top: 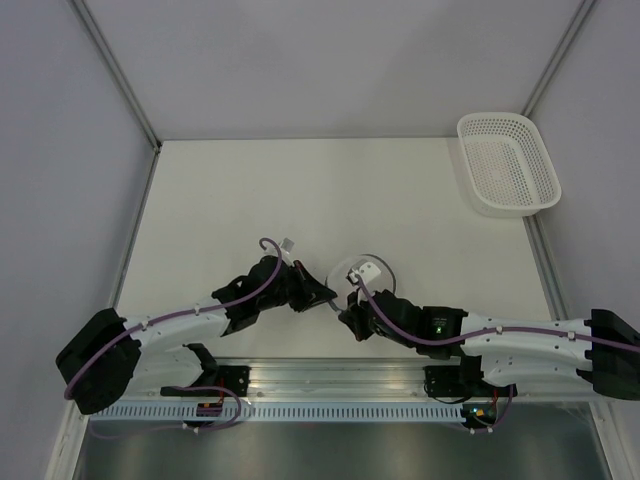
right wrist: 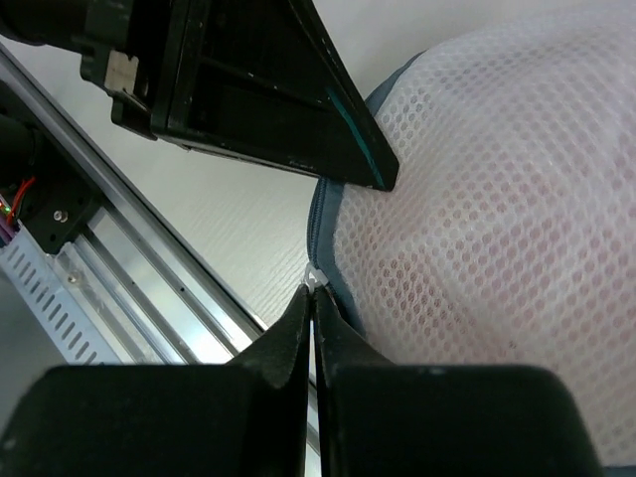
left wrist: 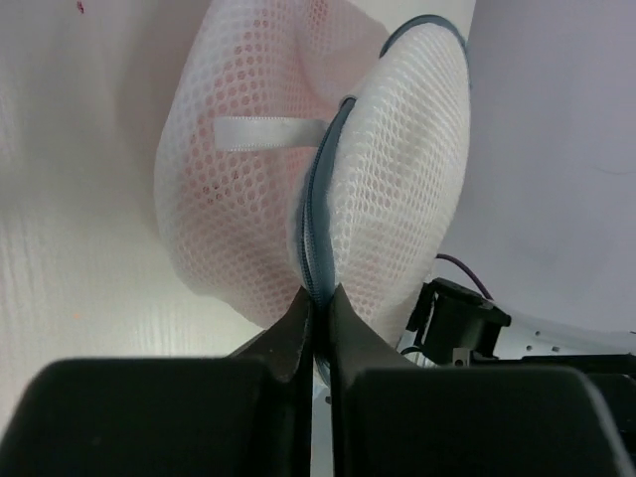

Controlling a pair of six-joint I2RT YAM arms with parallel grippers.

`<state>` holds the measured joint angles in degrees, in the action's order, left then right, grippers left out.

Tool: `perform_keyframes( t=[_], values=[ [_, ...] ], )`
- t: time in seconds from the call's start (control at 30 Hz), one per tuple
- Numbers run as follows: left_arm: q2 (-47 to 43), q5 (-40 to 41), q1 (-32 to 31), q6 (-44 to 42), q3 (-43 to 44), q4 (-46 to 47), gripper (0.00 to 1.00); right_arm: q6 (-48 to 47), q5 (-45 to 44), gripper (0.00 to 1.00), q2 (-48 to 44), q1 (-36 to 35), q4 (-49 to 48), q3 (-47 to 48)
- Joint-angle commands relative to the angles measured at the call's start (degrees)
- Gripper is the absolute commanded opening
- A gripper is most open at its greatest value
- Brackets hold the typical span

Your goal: Unzip the laundry bag and remove the bra

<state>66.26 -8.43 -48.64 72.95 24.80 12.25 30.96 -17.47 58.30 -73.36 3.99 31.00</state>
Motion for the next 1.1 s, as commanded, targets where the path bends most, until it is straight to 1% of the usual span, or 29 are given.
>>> perform_keyframes(
  t=[0.0,0.1,0.13,0.17,0.2,0.27,0.3,0.33,0.37,0.4,0.47,0.5,0.57,0.6,0.63,0.67,0.7,0.73,0.77,0.8,0.87,0.9,0.93,1.0,1.03,1.07],
  values=[
    [-0.7,3.3,-0.2,1.0,2.3,2.2,0.02,-1.1,1.7,0.0,0.6,0.0,0.0,1.2],
    [-2.3,4.7,0.0,-0.6,2.4,-1.3,0.02,-0.5,-0.5,0.01,0.6,0.0,3.3,1.6],
    [-3.7,5.3,0.0,-1.7,2.5,-3.9,0.02,0.1,-1.8,0.0,0.4,0.0,5.5,1.8],
    [-4.6,5.9,0.1,-1.8,2.5,-3.9,0.02,0.5,-2.8,0.0,0.2,0.1,6.8,1.9],
    [-5.5,7.0,0.7,-2.8,2.3,-6.9,0.02,1.0,-3.4,0.0,0.0,0.0,8.0,2.0],
    [-8.7,7.5,1.8,-3.7,1.8,-9.3,0.02,2.6,-5.9,0.0,-0.7,0.0,10.9,2.1],
    [-9.6,7.2,3.3,-5.0,1.1,-10.7,0.02,3.4,-7.1,0.0,-1.0,0.0,14.2,2.3],
    [-10.8,6.8,4.2,-5.7,0.7,-11.6,0.02,5.5,-9.0,0.0,-1.4,0.0,16.2,2.6],
    [-12.5,6.5,5.1,-7.2,0.1,-11.9,0.02,6.7,-12.7,0.0,-1.6,0.0,20.6,2.9],
    [-13.5,5.1,7.0,-8.2,-0.1,-13.9,0.02,8.1,-15.4,0.01,-1.9,0.0,22.8,3.6],
    [-14.6,3.0,8.7,-10.4,-0.5,-14.2,0.02,12.4,-19.7,0.0,-1.7,0.0,27.2,4.6],
    [-14.8,0.5,10.0,-12.2,-0.6,-14.4,0.02,13.8,-23.4,0.0,-1.6,0.1,30.2,5.5],
    [-14.1,-2.5,11.0,-16.2,0.3,-14.0,0.02,16.5,-26.4,0.0,-1.2,0.3,32.5,6.5],
    [-12.5,-5.3,11.5,-17.7,1.0,-14.1,0.02,16.9,-28.8,0.0,-0.7,0.4,32.9,7.7],
    [-11.2,-6.8,11.6,-19.3,1.9,-14.0,0.02,16.8,-29.9,0.0,-0.4,0.5,32.8,8.2],
    [-9.8,-8.4,11.7,-23.2,4.3,-14.2,0.02,16.5,-30.6,0.01,0.0,0.6,32.1,8.5],
    [-8.4,-11.8,11.9,-25.3,5.8,-14.4,0.02,15.3,-30.9,0.01,0.8,0.6,31.6,9.2],
    [-5.1,-13.2,12.0,-27.5,7.4,-14.6,0.02,13.8,-30.6,0.0,1.2,0.6,30.8,9.6],
    [-3.6,-14.2,12.0,-31.6,10.6,-14.8,0.02,12.6,-30.1,0.0,1.6,0.6,28.5,9.7],
    [-0.5,-15.2,12.3,-33.4,12.3,-15.0,0.02,10.4,-28.2,0.0,2.3,0.6,27.3,9.7],
    [2.6,-14.4,12.8,-37.6,17.1,-15.0,0.02,8.9,-26.0,0.0,3.2,0.8,24.0,9.4],
    [3.9,-13.9,13.1,-38.0,18.6,-15.0,0.06,8.5,-25.2,0.0,3.3,0.7,23.2,9.3],
    [6.4,-13.8,13.5,-38.1,19.9,-14.9,0.23,8.3,-23.9,0.0,3.5,0.8,22.4,9.2],
    [7.9,-13.0,13.8,-36.0,23.0,-16.4,0.54,8.2,-22.5,0.0,3.7,0.8,20.2,8.5],
    [8.2,-12.5,13.8,-35.0,23.5,-17.1,0.64,7.8,-21.6,0.0,3.5,0.8,19.2,8.2],
    [7.9,-10.3,13.8,-32.2,23.0,-17.8,0.72,7.7,-20.3,0.0,3.5,0.9,17.5,7.8]
  ],
)
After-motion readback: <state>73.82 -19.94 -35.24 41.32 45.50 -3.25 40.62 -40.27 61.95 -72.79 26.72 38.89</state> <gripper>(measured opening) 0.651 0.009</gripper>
